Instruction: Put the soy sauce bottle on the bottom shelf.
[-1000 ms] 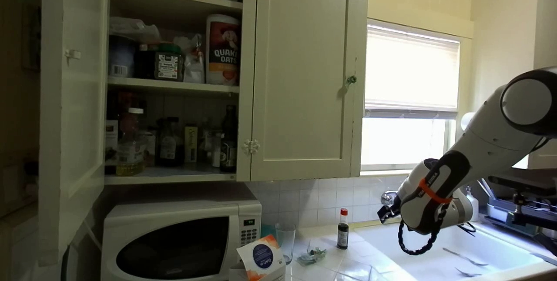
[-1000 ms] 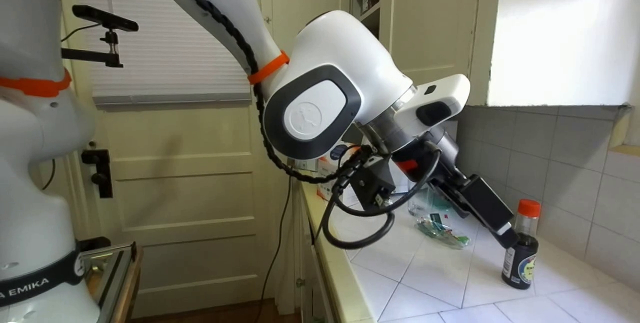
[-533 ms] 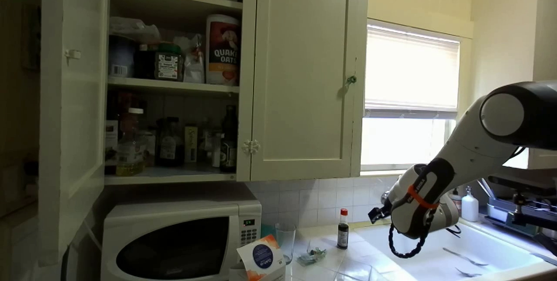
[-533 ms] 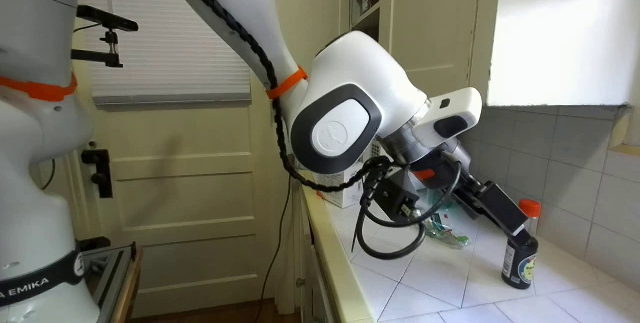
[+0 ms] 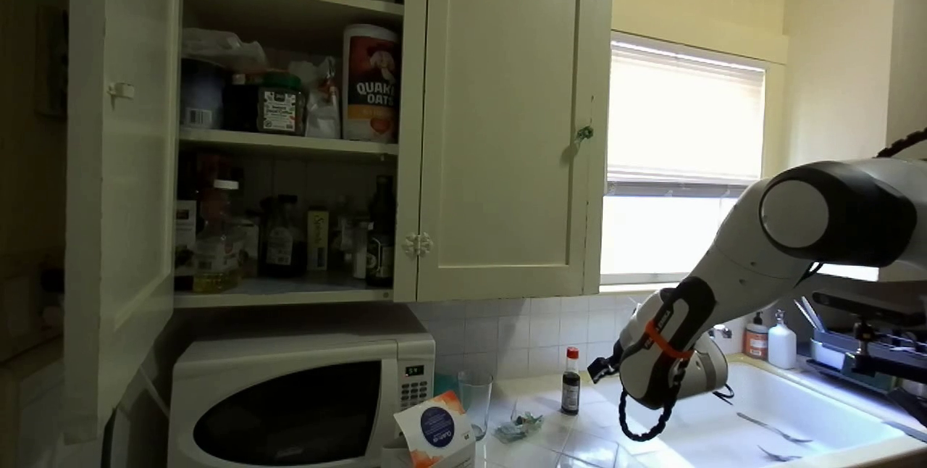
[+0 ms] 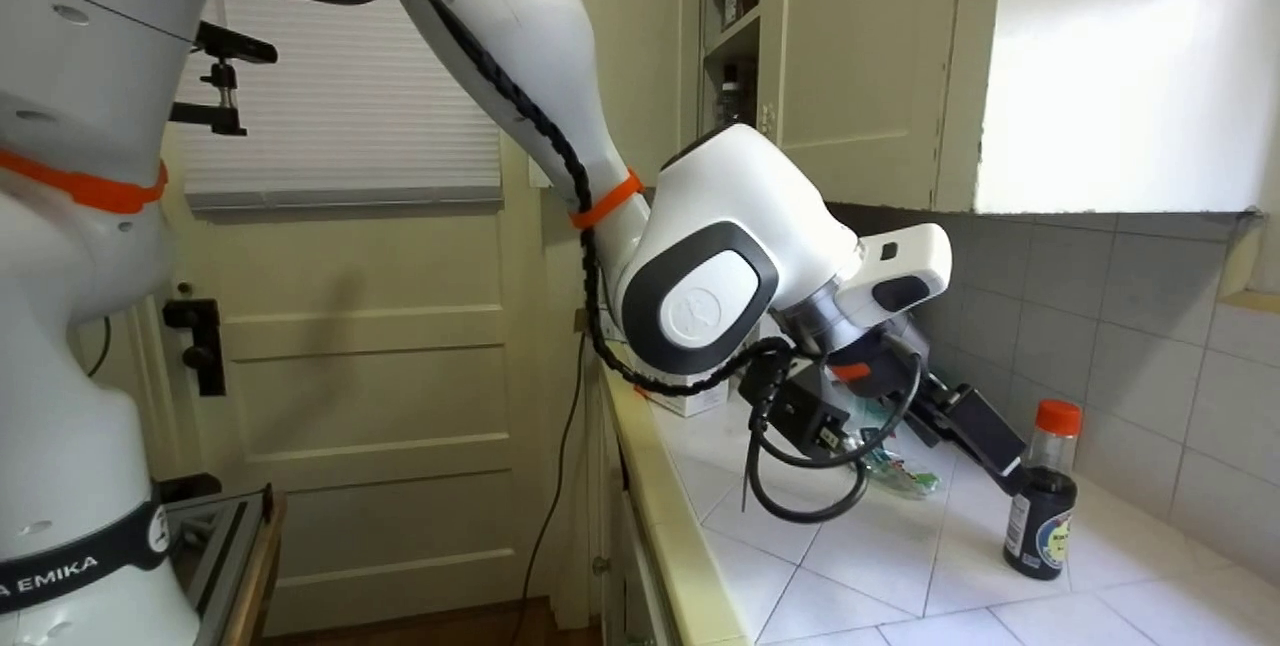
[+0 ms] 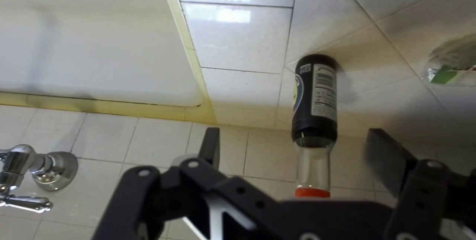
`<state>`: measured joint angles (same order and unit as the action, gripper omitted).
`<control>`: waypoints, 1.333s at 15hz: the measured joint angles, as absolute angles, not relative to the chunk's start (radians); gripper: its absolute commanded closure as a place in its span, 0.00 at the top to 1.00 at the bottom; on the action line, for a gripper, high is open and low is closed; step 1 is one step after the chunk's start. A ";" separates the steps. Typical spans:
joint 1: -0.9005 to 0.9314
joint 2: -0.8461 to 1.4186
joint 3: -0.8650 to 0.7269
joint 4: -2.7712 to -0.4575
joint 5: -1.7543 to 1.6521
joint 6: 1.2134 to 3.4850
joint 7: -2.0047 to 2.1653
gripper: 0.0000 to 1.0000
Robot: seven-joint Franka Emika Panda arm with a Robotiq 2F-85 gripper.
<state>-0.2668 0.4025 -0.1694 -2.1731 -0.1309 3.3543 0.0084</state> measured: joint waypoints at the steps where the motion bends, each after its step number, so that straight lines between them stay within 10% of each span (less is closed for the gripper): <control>1: -0.250 0.419 -0.175 -2.162 -0.130 3.368 0.007 1.00; 20: -0.077 0.688 -0.299 -1.889 0.008 3.515 -0.012 0.98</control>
